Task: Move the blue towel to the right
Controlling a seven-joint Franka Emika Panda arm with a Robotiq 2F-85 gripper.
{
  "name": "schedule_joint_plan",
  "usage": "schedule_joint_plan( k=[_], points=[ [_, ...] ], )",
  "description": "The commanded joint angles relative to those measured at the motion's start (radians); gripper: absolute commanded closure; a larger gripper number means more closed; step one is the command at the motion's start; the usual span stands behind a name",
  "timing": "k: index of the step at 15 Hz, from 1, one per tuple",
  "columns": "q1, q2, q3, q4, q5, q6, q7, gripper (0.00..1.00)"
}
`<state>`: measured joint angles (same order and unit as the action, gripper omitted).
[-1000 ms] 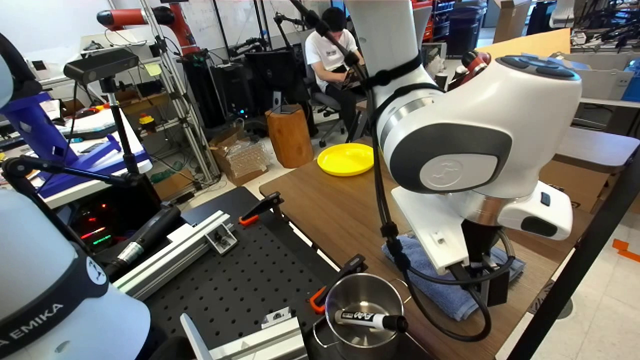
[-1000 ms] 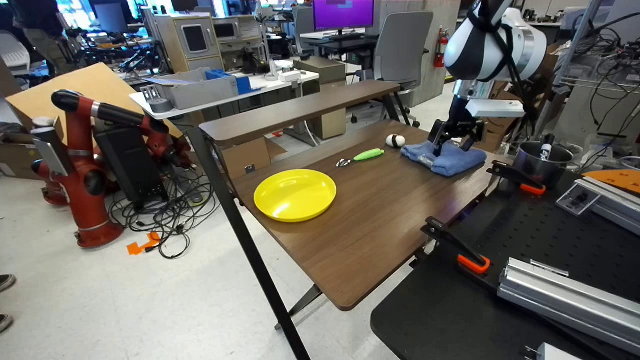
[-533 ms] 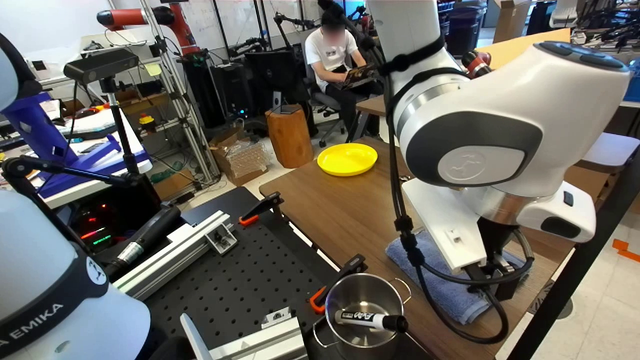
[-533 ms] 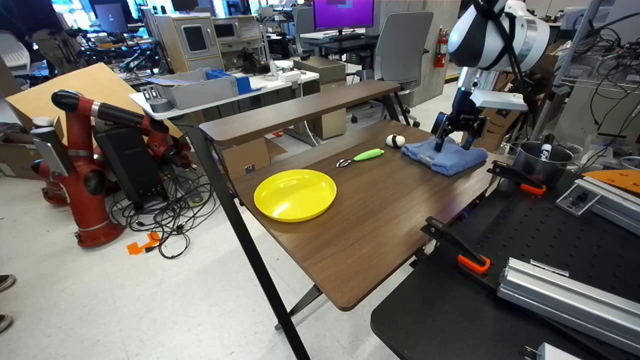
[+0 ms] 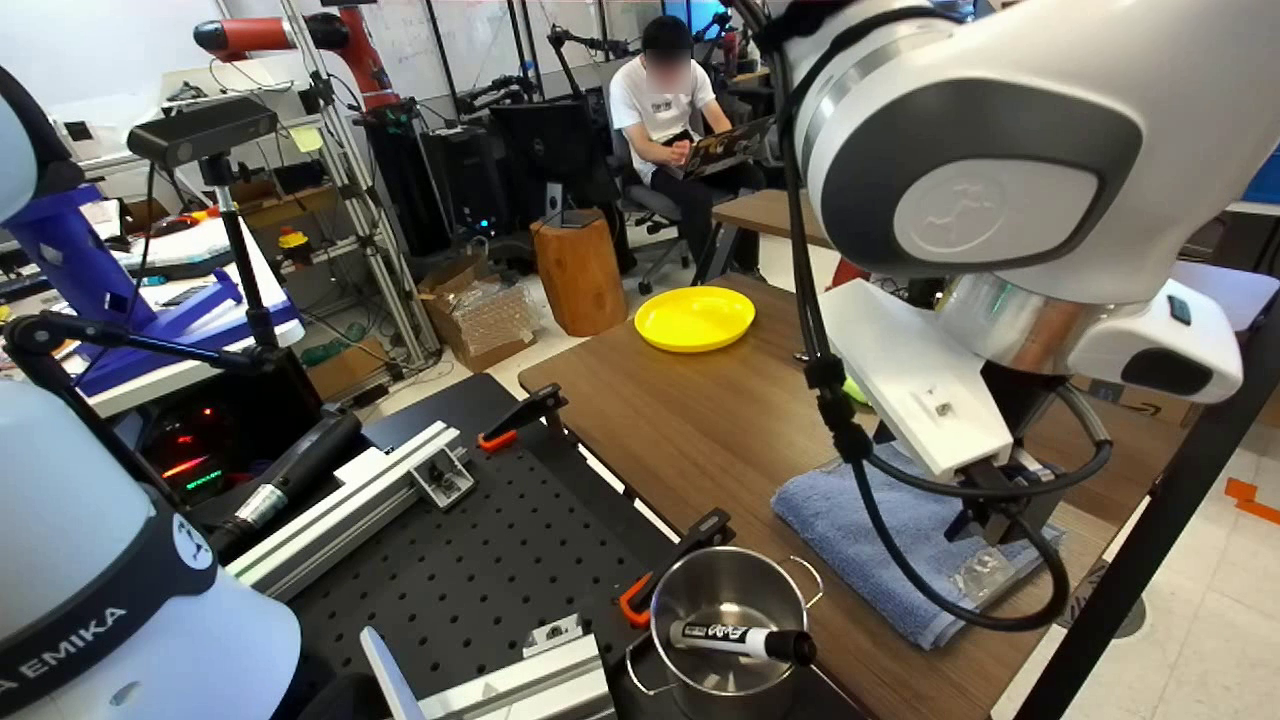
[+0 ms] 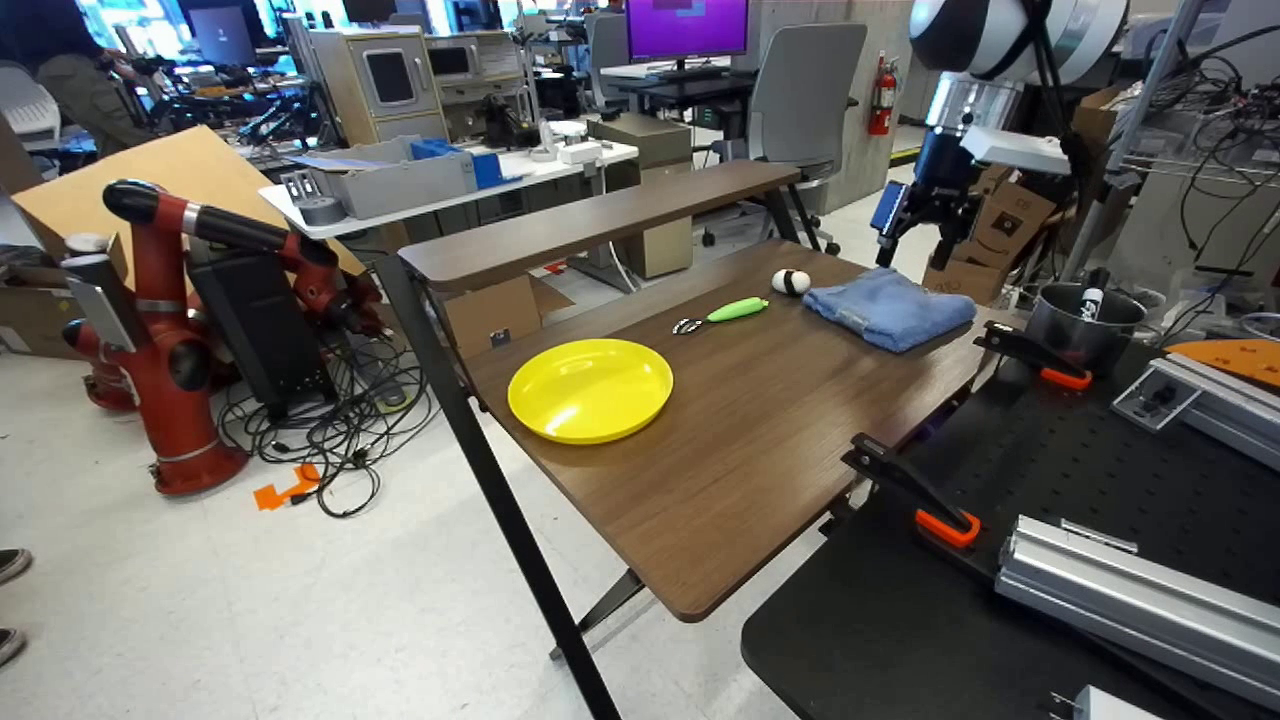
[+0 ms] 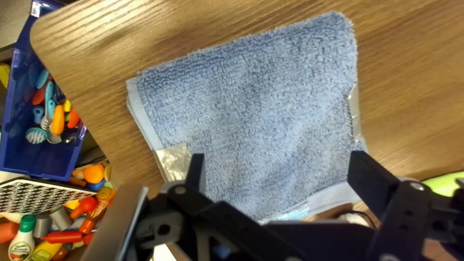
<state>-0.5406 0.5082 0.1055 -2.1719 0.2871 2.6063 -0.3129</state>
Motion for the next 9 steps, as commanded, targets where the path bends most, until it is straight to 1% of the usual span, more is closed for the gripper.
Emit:
schedule_joint_plan(
  k=[1, 2, 3, 4, 6, 9],
  points=[
    [0.016, -0.125, -0.023, -0.064, 0.06, -0.081, -0.064, 0.0],
    [0.031, -0.158, -0.039, -0.079, 0.056, -0.091, -0.07, 0.0],
    [0.054, -0.096, -0.059, -0.033, 0.053, -0.064, -0.047, 0.0],
    [0.062, -0.126, -0.068, -0.047, 0.053, -0.08, -0.052, 0.0],
    [0.068, -0.152, -0.074, -0.069, 0.052, -0.084, -0.055, 0.0],
    [0.069, -0.15, -0.075, -0.075, 0.052, -0.084, -0.057, 0.0]
  ],
)
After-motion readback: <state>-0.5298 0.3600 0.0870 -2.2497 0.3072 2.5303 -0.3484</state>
